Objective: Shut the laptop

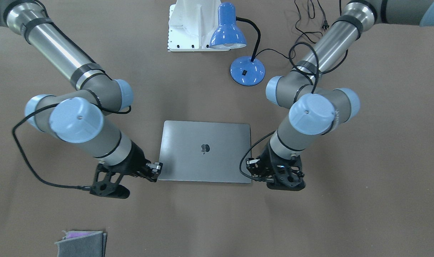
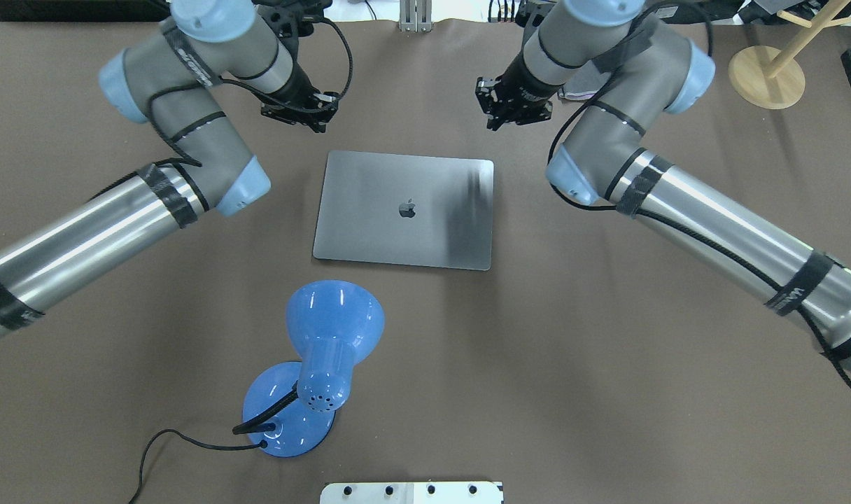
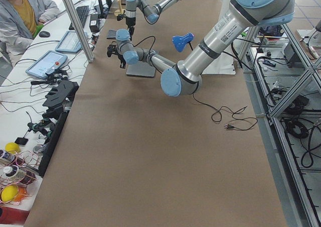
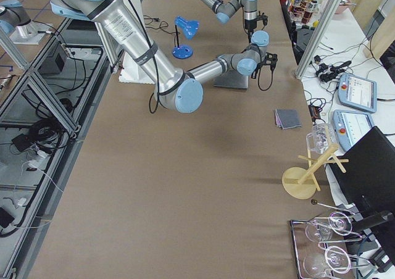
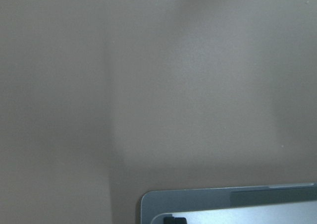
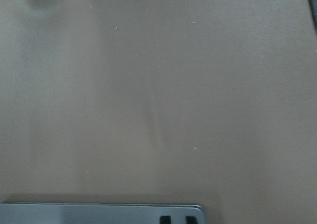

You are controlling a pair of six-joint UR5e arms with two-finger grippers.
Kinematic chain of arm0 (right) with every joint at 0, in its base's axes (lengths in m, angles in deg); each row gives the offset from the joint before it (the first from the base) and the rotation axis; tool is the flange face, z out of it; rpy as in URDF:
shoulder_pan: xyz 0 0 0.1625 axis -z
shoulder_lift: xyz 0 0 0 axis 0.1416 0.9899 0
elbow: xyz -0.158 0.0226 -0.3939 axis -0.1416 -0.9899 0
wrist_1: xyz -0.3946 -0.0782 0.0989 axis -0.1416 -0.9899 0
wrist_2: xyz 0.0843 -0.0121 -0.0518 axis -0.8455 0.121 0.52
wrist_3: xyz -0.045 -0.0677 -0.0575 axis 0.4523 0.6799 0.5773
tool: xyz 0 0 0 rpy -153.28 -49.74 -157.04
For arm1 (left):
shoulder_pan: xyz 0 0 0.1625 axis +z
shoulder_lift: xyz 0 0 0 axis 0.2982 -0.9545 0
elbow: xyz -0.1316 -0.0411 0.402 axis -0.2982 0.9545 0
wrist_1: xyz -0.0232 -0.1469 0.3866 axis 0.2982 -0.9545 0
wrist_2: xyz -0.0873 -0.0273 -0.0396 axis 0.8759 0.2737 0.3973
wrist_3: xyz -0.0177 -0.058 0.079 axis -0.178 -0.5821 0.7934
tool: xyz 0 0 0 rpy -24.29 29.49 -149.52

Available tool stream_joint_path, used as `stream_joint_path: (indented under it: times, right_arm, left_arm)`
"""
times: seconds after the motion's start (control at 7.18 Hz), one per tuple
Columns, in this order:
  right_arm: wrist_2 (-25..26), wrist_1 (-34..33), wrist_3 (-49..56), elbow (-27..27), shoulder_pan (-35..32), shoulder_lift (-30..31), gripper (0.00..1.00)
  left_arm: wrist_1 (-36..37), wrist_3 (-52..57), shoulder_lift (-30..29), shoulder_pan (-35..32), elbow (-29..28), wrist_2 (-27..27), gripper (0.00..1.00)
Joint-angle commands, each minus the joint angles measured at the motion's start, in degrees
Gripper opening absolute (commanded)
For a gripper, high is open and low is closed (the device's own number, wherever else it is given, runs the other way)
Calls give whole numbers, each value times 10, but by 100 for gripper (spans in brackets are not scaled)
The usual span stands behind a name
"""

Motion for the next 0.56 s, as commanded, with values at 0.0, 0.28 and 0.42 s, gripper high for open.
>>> stream_joint_path:
  times: [0.0,0.28,0.42]
  right_arm:
    - [-74,-23,100,141,-86,157,100]
    - [-87,-108,316,243,-161,312,100]
    - [-87,-155,437,260,-204,358,100]
  left_arm:
    - [106,198,142,-86,147,57,98]
    - [205,400,258,-179,242,64,98]
    - [248,487,300,-219,260,65,98]
